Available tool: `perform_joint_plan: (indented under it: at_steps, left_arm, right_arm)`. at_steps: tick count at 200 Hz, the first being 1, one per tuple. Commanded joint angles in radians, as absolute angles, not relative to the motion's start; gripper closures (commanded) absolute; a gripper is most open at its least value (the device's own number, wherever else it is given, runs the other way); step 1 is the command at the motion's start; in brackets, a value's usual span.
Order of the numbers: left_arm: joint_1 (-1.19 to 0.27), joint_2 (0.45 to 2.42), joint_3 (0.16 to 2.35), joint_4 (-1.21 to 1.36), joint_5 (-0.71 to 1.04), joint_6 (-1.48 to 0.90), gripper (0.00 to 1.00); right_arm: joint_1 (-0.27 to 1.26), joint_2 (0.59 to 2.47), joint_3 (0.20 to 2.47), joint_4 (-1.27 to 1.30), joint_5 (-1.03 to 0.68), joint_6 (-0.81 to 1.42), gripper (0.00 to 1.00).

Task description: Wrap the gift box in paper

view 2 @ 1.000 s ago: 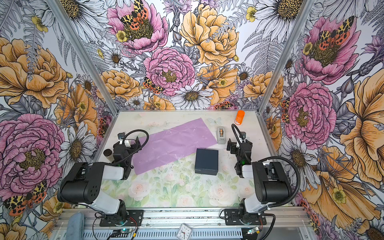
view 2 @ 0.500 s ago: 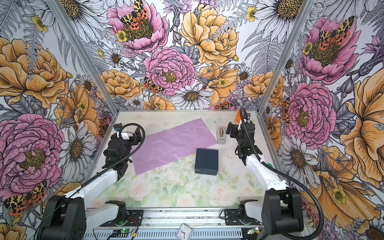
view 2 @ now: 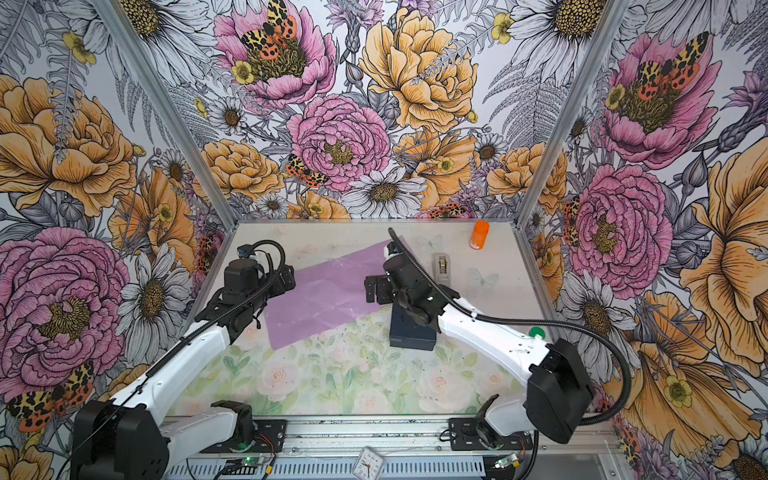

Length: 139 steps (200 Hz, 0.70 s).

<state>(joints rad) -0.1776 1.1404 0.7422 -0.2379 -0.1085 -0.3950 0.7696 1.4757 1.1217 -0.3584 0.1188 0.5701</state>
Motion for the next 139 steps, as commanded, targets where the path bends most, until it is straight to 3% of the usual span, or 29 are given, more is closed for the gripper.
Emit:
perform_joint_plan:
  at_steps: [1, 69, 139]
  left_arm:
    - [-0.154, 1.162, 0.731, -0.279, -0.02, -0.46, 0.01]
    - [-0.139, 1.236, 0.733, -0.251, 0.017, -0.488, 0.01]
    - [-0.137, 1.269, 0.752, -0.261, 0.002, -0.485, 0.01]
  right_arm:
    - [0.833, 1.594, 1.204, -0.398, 0.087, 0.668, 0.0]
    - [0.864, 1.865, 1.264, -0.375, 0.046, 0.772, 0.01]
    - [0.75, 1.782, 1.046, -0.347, 0.064, 0.835, 0.0]
